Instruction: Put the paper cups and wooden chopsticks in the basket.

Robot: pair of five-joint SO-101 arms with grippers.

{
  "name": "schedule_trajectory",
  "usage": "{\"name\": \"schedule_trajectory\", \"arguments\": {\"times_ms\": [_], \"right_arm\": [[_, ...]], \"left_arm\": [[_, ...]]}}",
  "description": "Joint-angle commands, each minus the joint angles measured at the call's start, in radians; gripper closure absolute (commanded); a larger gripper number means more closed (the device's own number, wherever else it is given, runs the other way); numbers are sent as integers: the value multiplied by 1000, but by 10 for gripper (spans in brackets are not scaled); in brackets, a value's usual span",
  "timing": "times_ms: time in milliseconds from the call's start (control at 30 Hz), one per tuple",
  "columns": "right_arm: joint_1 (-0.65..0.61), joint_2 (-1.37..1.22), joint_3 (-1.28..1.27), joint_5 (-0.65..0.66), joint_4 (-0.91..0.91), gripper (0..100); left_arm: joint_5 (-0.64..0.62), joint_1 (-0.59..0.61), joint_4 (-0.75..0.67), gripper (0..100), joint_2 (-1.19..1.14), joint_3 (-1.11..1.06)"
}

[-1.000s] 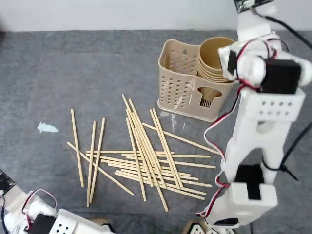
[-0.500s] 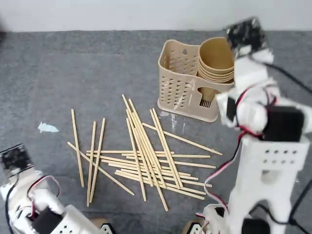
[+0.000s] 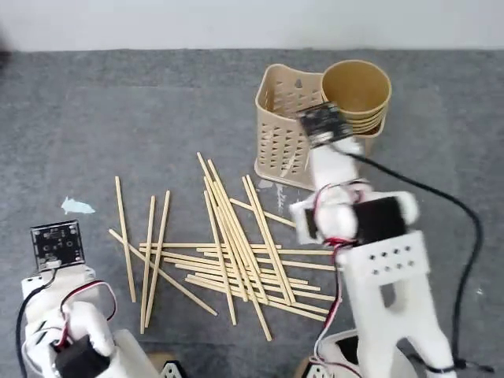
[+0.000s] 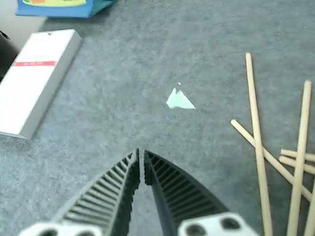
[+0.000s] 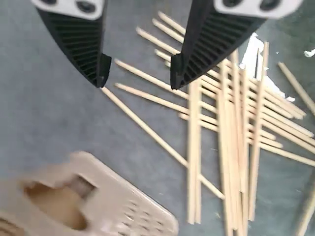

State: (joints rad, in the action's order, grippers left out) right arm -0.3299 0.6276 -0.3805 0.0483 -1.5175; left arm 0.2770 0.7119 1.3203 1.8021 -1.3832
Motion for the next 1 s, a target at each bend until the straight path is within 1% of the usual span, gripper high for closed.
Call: {"name": "schedule_trajectory", "arguments": {"times_ms": [0,167,267,433,633,833,967], "right_arm": [[-91,21,-97,-31,183,783],[-162,19,-252,-28,421,784],[-206,-2,-293,-28,483,784],[-248,-174,-241,-32,521,792],[-246,-475,-55,-28,515,900],[-196,-708,97,-26,513,872],[-180,-825,167,-26,513,874]], "left_arm": [[12,-5,5,984,12,-42],[8,-3,5,984,14,-134],[-6,-2,-14,984,15,-186],[-77,0,-57,984,17,-242],[-78,0,-61,984,15,-255],[-77,0,-64,985,15,-260],[-77,0,-64,985,15,-260]]}}
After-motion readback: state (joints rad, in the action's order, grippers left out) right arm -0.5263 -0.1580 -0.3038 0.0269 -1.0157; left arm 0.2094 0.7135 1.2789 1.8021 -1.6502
